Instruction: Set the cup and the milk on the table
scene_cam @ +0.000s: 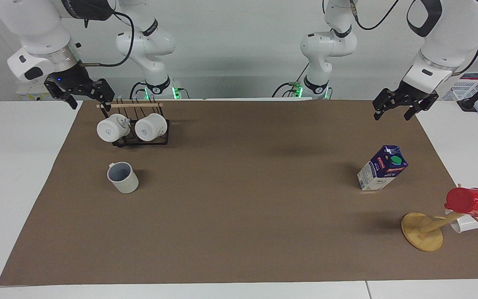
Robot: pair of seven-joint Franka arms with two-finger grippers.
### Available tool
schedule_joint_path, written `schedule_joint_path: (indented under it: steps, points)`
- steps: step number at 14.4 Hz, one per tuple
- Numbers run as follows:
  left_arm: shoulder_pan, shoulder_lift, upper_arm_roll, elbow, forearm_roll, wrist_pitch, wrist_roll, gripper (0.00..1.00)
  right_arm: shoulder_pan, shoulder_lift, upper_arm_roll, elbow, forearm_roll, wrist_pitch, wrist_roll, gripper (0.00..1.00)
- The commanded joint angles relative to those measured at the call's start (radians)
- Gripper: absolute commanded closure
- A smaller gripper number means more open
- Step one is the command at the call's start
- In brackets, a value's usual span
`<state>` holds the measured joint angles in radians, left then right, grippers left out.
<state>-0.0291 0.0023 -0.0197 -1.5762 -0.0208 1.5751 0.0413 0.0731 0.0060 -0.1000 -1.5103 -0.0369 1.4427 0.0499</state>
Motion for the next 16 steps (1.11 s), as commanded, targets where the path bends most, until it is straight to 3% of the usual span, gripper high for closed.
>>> schedule_joint_path:
  steps: [1,9,14,16]
  points:
    - [0.023,-0.024,0.000,-0.021,0.009,-0.001,0.017,0.00,-0.009,-0.012,0.005,-0.014,-0.001,0.008,-0.019,0.00]
    - [0.034,-0.024,0.000,-0.024,0.009,0.014,0.015,0.00,-0.004,-0.011,0.005,-0.014,-0.001,0.018,-0.013,0.00]
    - [0.041,-0.038,0.000,-0.077,0.007,0.086,0.017,0.00,0.001,-0.024,0.005,-0.067,-0.001,0.140,-0.039,0.00]
    - [0.041,-0.033,0.001,-0.106,0.007,0.135,0.017,0.00,-0.015,-0.056,0.002,-0.167,0.000,0.230,-0.111,0.00]
